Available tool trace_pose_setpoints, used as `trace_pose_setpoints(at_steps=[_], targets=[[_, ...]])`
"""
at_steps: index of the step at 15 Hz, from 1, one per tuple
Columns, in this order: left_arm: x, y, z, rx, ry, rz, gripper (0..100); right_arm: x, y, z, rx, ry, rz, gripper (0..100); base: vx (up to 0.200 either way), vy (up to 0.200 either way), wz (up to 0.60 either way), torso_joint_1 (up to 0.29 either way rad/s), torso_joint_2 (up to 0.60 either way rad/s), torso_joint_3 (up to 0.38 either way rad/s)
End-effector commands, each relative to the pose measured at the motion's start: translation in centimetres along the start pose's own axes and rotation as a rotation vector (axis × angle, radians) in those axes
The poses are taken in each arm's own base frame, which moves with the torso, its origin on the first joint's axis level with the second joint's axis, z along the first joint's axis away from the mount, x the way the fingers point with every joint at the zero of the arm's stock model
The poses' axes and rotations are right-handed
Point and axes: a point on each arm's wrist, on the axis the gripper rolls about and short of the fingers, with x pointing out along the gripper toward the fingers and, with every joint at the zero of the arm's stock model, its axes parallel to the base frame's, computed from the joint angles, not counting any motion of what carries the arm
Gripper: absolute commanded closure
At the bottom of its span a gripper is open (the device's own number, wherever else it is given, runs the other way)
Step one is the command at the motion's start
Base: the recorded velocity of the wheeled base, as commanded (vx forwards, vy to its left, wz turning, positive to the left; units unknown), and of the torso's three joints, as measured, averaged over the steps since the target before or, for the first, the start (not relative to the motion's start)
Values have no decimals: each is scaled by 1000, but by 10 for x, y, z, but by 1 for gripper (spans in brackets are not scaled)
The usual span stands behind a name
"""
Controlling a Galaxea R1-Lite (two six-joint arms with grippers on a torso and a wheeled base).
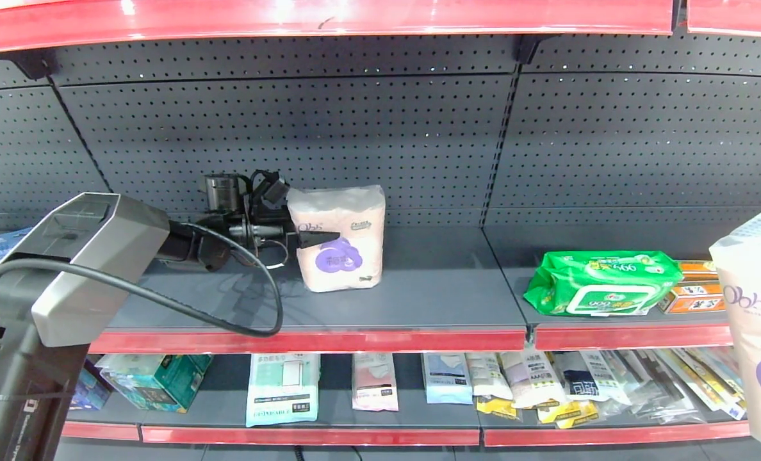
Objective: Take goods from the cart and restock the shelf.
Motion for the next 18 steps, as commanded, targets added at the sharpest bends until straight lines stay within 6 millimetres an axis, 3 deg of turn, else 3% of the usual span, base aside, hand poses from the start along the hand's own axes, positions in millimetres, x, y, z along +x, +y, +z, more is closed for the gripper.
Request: trace_pose_setpoints(at_steps=[1,3,5,10,13,18], targets=[[-1,0,0,-1,1,2,100,0,0,0,-1,3,1,100,0,0,0,0,0,0],[-2,-3,1,-6,4,1,100,1,0,-1,-2,4,3,100,0,0,0,0,0,0],[-16,-21,17,-49,17,5,100,2,1,-1,-3,8,8,100,0,0,0,0,0,0],[-35,-35,40,-45,4,28,100,3,1,0,-4,8,16,100,0,0,0,0,0,0],[-53,-54,65,-35,-7,41,100,3,1,0,-2,6,21,100,0,0,0,0,0,0],[-82,-93,81,-56,0,61,100,1,1,1,-2,-3,25,100,0,0,0,0,0,0]])
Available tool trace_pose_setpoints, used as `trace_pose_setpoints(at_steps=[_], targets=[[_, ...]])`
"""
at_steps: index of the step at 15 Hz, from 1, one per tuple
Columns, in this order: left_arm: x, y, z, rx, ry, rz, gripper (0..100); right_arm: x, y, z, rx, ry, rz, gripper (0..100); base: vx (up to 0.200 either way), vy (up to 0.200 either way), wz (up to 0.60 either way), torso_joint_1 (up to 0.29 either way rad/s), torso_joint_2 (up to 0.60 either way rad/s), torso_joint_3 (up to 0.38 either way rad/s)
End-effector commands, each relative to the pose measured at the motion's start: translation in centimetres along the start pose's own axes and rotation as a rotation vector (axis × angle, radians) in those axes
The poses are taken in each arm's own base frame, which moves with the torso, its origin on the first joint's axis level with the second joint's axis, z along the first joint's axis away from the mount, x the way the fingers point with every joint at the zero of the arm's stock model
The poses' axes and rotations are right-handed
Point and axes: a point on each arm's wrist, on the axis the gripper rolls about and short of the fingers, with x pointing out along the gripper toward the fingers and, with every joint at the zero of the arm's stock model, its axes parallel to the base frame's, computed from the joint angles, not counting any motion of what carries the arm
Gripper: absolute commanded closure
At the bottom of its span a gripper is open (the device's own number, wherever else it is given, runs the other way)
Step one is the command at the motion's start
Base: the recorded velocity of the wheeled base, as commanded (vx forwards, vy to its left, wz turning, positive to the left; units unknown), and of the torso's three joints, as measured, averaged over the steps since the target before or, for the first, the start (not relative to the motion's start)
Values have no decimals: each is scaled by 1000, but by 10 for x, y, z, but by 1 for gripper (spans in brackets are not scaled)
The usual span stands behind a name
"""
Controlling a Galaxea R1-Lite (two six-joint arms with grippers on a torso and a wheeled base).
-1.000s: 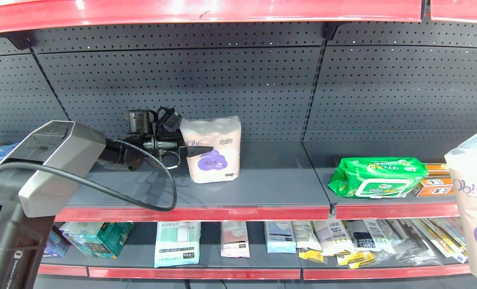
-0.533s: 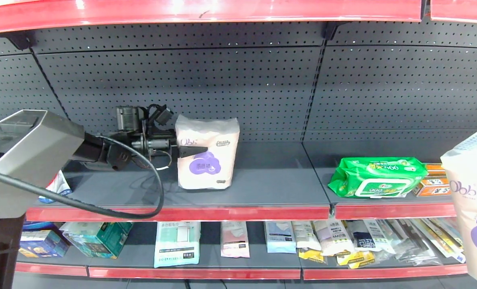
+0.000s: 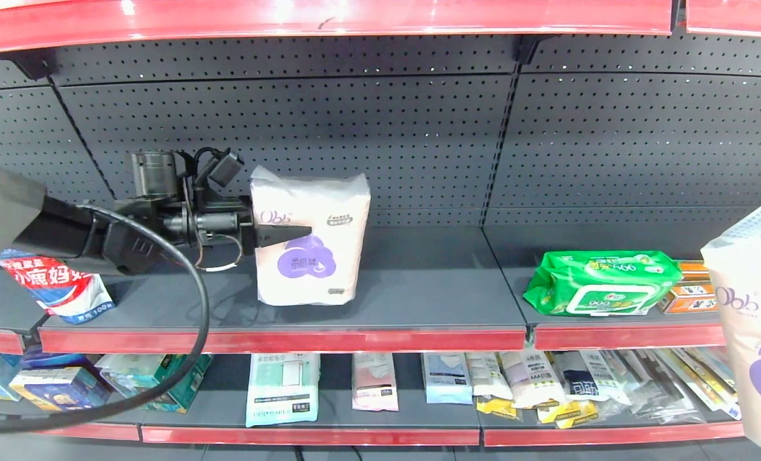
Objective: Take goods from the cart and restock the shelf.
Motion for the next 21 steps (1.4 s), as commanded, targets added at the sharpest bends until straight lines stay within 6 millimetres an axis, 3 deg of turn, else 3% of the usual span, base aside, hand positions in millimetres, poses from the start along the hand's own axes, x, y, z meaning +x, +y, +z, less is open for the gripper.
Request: trace_pose_setpoints(at_steps=[1,4,12,16,18,21], targets=[[-18,-20,19,31,-18,17,100,-1,0,0,0,-4,-1,100,0,0,0,0,0,0],[-28,-31,22,30,-18,25,100,-1,0,0,0,-4,6,100,0,0,0,0,0,0],[-30,-34,21,27,-16,21,100,-4,-1,1,5,-22,3,100,0,0,0,0,0,0],[-24,-16,-7,84,-67,-107,100,-4,-1,2,5,-23,1,100,0,0,0,0,0,0],[-15,0,-25,126,-91,-114,100,-3,-1,3,4,-23,0,100,0,0,0,0,0,0],[-9,6,-46,98,-96,-122,100,-3,-3,6,4,-29,-7,100,0,0,0,0,0,0]])
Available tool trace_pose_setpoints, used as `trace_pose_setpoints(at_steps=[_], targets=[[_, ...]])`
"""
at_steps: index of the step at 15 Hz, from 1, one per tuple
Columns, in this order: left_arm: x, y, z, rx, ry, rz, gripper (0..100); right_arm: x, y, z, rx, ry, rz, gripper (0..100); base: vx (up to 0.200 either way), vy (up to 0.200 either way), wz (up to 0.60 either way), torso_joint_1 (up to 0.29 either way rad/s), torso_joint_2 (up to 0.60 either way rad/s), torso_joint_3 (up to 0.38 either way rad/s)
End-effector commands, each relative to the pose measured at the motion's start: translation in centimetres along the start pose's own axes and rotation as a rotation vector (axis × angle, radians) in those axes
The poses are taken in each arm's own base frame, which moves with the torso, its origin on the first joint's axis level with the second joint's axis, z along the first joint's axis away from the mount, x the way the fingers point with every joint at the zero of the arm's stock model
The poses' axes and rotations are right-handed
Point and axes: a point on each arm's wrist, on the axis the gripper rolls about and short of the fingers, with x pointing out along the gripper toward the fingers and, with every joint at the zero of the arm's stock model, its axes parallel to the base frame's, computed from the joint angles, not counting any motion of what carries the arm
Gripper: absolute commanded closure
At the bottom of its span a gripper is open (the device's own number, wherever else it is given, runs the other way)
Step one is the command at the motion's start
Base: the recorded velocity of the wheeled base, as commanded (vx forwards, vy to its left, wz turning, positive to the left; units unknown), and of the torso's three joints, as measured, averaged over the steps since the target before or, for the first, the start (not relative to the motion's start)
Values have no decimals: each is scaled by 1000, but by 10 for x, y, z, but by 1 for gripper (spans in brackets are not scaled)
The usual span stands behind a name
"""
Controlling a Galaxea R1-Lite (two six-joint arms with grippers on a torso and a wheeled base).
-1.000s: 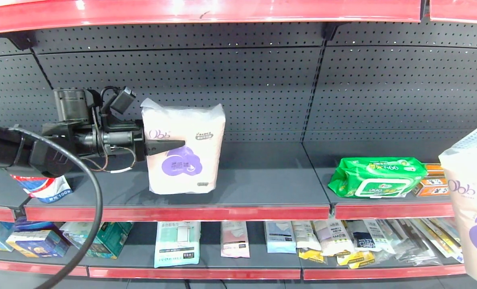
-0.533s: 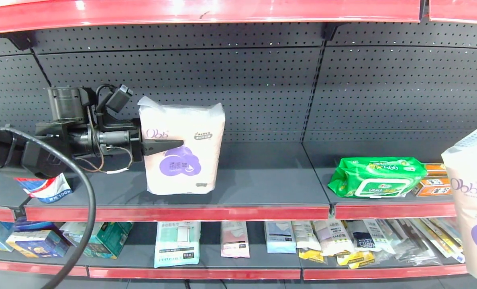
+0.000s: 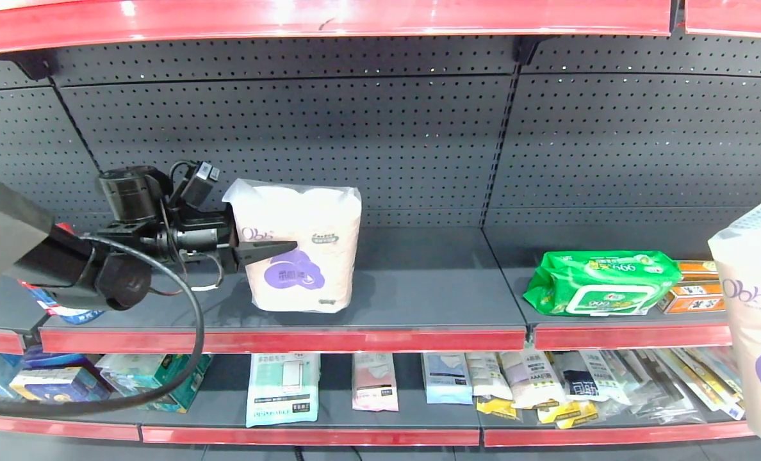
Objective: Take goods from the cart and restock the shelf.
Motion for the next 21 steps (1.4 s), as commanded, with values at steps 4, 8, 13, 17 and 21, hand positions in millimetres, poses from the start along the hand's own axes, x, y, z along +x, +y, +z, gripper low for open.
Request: trace_pose_setpoints(at_steps=[4,8,13,17,21], targets=[[5,13,-42,-57,1,1,100,0,0,1,0,-1,-5,100,0,0,0,0,0,0],[7,22,-50,-70,-44,4,100,1,-1,2,-9,0,-7,100,0,0,0,0,0,0],[7,29,-67,-101,-92,2,100,3,0,1,-15,10,-4,100,0,0,0,0,0,0],[7,27,-69,-107,-82,-34,100,4,0,1,-16,17,-4,100,0,0,0,0,0,0],[8,28,-73,-112,-81,-34,100,4,0,1,-16,17,-4,100,0,0,0,0,0,0]])
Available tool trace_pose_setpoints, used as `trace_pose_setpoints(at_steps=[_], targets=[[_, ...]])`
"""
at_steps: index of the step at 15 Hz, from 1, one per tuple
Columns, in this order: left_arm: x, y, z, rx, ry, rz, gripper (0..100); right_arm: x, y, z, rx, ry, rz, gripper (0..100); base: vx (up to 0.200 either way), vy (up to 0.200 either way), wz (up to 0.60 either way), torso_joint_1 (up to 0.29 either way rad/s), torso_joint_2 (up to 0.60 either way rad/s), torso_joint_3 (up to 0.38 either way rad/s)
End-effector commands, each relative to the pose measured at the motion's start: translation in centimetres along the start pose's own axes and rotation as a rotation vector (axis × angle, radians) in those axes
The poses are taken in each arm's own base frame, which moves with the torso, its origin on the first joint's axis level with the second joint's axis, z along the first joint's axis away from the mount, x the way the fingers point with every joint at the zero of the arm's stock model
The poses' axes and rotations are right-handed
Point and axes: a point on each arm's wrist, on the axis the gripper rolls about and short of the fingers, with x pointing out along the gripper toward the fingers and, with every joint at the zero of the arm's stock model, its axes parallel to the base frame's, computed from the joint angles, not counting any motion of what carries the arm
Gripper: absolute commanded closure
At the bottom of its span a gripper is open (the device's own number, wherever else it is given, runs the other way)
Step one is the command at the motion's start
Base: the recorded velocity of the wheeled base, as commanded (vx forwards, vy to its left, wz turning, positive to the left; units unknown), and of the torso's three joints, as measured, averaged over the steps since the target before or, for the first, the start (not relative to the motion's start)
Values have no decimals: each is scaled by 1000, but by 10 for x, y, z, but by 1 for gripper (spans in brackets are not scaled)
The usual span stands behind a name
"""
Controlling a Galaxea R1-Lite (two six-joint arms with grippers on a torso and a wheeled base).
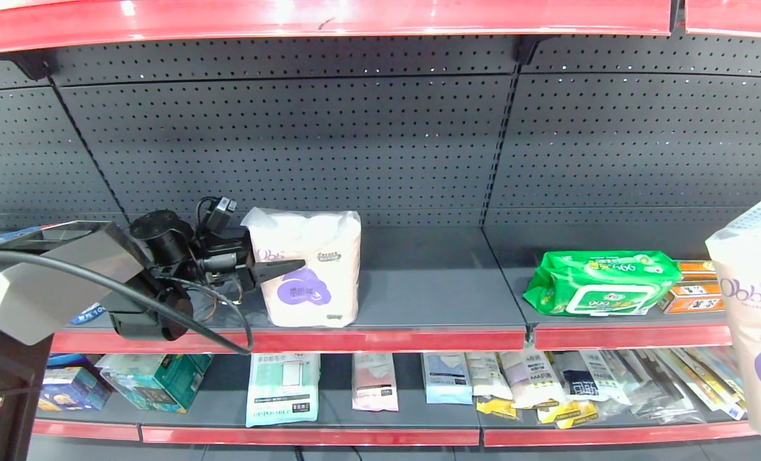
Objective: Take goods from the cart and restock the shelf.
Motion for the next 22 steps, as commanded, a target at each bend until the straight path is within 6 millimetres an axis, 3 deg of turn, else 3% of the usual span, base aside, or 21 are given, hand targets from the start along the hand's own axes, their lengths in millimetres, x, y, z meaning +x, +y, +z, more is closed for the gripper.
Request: trace_pose_setpoints(at_steps=[1,11,22], targets=[[0,0,-4,-5,3,-1,100,0,0,0,-1,2,1,100,0,0,0,0,0,0],[-1,8,-15,-6,3,13,100,4,0,4,-2,9,3,100,0,0,0,0,0,0],[6,14,-9,25,-8,-2,100,7,-1,6,-4,13,5,100,0,0,0,0,0,0]])
